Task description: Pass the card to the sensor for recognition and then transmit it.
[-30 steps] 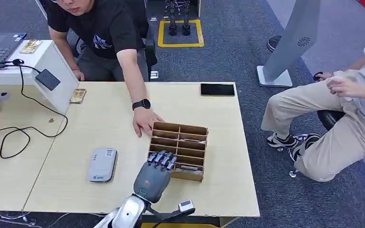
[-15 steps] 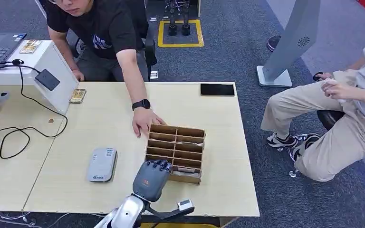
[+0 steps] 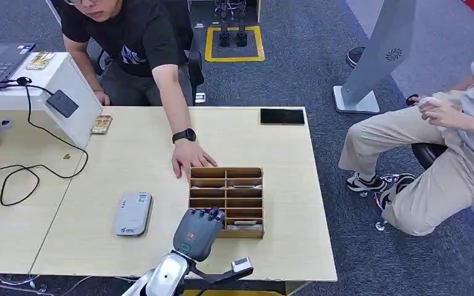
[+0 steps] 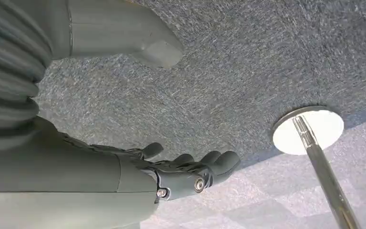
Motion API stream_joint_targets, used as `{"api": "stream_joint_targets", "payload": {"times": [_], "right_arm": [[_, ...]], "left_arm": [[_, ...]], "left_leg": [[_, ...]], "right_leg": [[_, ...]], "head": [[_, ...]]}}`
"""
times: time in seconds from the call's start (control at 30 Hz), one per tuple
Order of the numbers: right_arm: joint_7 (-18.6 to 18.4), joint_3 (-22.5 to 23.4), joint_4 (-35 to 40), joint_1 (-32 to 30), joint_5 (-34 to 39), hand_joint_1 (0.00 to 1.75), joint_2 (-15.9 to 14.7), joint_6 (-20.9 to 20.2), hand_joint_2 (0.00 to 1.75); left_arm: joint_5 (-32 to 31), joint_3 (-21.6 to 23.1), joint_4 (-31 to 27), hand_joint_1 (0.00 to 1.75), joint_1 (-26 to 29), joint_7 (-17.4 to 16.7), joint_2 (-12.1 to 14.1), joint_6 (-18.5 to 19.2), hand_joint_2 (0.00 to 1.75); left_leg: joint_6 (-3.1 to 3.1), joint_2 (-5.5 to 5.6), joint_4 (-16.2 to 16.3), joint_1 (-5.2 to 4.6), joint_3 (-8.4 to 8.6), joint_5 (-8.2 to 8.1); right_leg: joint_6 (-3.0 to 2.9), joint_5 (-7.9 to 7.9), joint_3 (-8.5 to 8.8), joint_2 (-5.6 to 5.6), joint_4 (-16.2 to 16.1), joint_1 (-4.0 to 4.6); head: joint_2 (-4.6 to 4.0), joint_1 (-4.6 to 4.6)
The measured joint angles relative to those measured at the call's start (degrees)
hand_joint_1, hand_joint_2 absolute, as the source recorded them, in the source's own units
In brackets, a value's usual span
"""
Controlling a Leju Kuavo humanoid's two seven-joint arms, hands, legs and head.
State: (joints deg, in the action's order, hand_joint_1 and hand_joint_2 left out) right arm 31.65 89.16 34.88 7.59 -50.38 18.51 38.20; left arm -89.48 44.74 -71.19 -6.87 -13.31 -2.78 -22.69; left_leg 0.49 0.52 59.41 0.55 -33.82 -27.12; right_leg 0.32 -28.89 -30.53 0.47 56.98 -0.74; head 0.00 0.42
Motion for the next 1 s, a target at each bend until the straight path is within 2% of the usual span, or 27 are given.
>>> {"api": "stream_joint_targets", "payload": {"times": [0.07,0.27,0.47,0.7,0.73,0.87,0.9,0.97,1.0], "right_arm": [[-0.1,-0.2,-0.1,0.0,0.0,0.00,0.0,0.0,1.75],[-0.2,-1.3,-0.8,0.0,0.0,0.00,0.0,0.0,1.75],[1.0,-1.4,-1.7,0.0,0.0,0.00,-0.3,0.0,1.75],[1.3,-1.5,-2.6,0.0,0.0,0.00,-0.4,0.0,1.75],[1.4,-1.5,-2.7,0.0,-0.2,0.00,-0.5,0.0,1.75],[2.3,-1.2,-3.1,0.0,-1.9,0.00,-0.5,0.0,1.75],[2.4,-1.2,-3.2,0.0,-2.1,0.00,-0.5,0.0,1.75],[2.6,-1.0,-3.4,0.0,-2.5,0.00,-0.6,0.0,1.75],[2.6,-0.9,-3.4,0.0,-2.5,0.00,-0.6,0.0,1.75]], "left_arm": [[0.0,0.0,0.6,1.75,-0.4,-0.7,0.0,-0.5,1.75],[0.0,0.0,4.0,1.75,-0.8,-1.6,-0.3,-7.0,1.75],[0.0,0.0,4.2,1.75,-0.2,-1.7,0.0,-12.4,1.75],[0.0,-0.1,4.2,1.75,0.6,-0.3,0.3,-15.1,1.75],[0.2,-0.8,3.3,1.75,1.3,1.5,0.2,-15.8,1.75],[6.3,-8.0,-5.6,1.75,5.0,15.5,-2.7,-16.8,1.75],[7.2,-9.3,-7.0,1.75,5.4,17.5,-3.2,-16.9,1.75],[11.8,-12.6,-10.0,1.75,6.5,25.2,-5.2,-17.0,1.75],[15.3,-15.1,-11.5,1.75,7.1,30.2,-6.7,-17.0,1.75]], "left_leg": [[0.00,0.00,0.0,0.00,0.03,0.00],[-0.01,-0.01,0.0,0.01,0.07,0.02],[-0.02,-0.01,0.0,0.00,0.05,0.03],[-0.02,0.00,0.0,0.00,0.01,0.02],[-0.02,-0.01,0.0,0.01,0.00,0.02],[-0.01,0.02,0.0,0.00,-0.05,0.02],[-0.01,0.02,0.0,0.00,-0.04,0.02],[-0.01,0.01,0.0,-0.01,-0.04,0.02],[-0.01,0.00,0.0,0.00,-0.04,0.02]], "right_leg": [[0.00,0.00,0.02,0.00,0.0,0.00],[-0.01,0.01,0.04,0.01,0.0,0.01],[-0.03,0.03,0.02,0.01,0.0,0.00],[-0.02,0.02,0.00,0.01,0.0,0.00],[-0.03,0.02,-0.01,0.01,0.0,0.01],[0.00,0.00,-0.03,-0.03,0.0,0.00],[0.00,0.01,-0.01,-0.04,0.0,0.00],[0.00,0.01,-0.03,-0.02,0.0,0.00],[0.00,0.01,-0.03,-0.02,0.0,0.00]], "head": [[0.00,0.00],[0.00,-0.02],[0.00,0.00],[0.00,0.00],[0.00,0.00],[0.00,0.00],[0.00,0.02],[0.00,-0.02],[0.00,-0.02]]}}
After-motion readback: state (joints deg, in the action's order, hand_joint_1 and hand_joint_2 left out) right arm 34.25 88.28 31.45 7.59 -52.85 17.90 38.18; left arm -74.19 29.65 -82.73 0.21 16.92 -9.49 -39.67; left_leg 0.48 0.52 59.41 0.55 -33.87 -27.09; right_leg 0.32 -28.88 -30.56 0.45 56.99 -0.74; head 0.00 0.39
